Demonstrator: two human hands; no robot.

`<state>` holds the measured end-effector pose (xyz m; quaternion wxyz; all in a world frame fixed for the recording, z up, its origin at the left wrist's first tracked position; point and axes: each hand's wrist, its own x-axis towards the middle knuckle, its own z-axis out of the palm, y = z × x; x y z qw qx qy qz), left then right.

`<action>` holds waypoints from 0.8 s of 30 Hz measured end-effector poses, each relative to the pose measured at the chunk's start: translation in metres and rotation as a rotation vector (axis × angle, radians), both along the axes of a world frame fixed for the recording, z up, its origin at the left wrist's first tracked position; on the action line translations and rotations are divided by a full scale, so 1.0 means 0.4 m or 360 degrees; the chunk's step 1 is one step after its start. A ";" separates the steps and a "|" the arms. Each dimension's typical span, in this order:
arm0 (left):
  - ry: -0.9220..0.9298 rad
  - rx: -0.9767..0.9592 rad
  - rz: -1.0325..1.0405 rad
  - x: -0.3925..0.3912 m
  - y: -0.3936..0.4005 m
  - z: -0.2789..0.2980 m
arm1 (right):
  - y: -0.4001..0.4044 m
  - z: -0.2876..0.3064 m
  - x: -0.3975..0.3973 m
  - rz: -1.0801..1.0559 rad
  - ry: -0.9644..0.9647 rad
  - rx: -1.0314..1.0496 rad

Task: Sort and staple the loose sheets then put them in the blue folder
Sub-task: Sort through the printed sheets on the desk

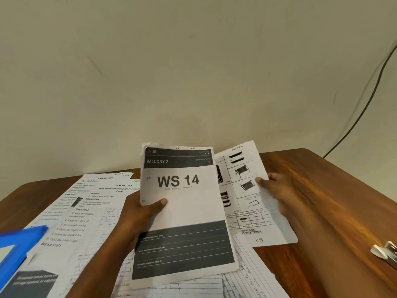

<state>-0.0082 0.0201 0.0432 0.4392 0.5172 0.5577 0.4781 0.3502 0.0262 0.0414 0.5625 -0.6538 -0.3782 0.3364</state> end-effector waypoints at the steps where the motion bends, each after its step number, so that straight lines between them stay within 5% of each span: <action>1: -0.0018 -0.0010 -0.0015 -0.001 0.000 -0.003 | -0.002 0.006 0.003 0.0046 0.0068 0.0029; 14: -0.0063 0.0000 -0.0061 -0.004 0.007 -0.025 | 0.001 0.008 0.004 0.0115 0.0301 0.0140; 24: -0.0192 0.0157 -0.0170 0.023 -0.033 0.038 | -0.034 0.143 -0.062 -0.0084 0.0560 0.1191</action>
